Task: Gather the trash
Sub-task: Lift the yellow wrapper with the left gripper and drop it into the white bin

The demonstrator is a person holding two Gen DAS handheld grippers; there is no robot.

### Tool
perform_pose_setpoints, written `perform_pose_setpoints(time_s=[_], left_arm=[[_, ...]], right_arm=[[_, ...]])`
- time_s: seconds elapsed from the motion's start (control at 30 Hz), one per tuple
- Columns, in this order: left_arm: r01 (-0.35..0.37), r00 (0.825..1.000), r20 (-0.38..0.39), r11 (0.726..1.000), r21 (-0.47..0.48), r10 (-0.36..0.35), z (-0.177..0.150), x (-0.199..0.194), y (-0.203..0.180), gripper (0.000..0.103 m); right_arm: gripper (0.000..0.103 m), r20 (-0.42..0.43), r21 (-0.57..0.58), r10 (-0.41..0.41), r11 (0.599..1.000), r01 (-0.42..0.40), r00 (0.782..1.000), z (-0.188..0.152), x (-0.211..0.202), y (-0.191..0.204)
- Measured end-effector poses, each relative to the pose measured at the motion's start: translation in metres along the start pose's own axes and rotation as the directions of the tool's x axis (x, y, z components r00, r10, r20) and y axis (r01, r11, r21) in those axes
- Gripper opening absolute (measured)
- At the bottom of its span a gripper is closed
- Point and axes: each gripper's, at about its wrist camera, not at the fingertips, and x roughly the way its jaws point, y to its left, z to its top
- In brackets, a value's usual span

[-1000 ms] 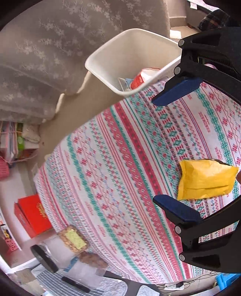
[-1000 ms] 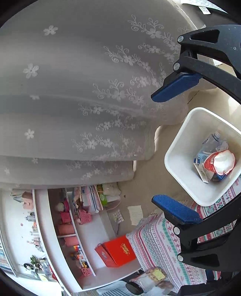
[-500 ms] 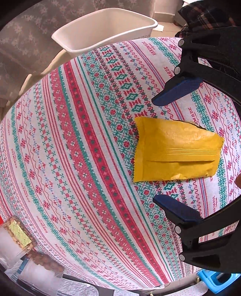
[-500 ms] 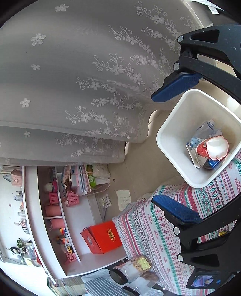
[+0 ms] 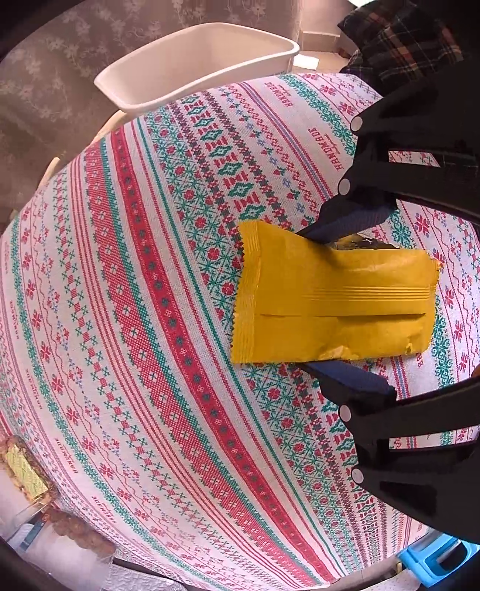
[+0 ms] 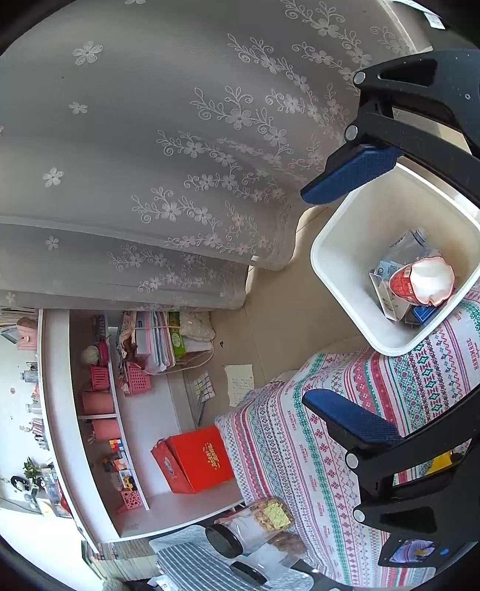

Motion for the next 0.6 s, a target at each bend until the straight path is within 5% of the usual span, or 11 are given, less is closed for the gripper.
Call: perform_pose_setpoints(time_s=[0.07, 0.33, 0.47, 0.6], left_arm=[[0.002, 1.000, 0.017, 1.000, -0.008, -0.002, 0.003, -0.005, 0.003, 0.045], [0.046, 0.979, 0.201, 0.991, -0.127, -0.020, 0.036, -0.043, 0.023, 0.042], [0.056, 0.933, 0.360, 0.980, -0.192, 0.017, 0.043, -0.076, 0.032, 0.042], [0.054, 0.841, 0.533, 0.965, -0.255, 0.094, 0.059, -0.116, 0.033, 0.042]], right_arm=[[0.096, 0.000, -0.008, 0.008, 1.000, -0.008, 1.000, 0.002, 0.000, 0.001], [0.096, 0.006, 0.009, 0.009, 1.000, -0.009, 1.000, 0.007, 0.001, -0.013], [0.096, 0.013, 0.040, -0.001, 0.999, 0.000, 1.000, 0.008, 0.001, -0.025], [0.096, 0.018, 0.066, -0.012, 0.998, 0.011, 1.000, 0.009, 0.001, -0.036]])
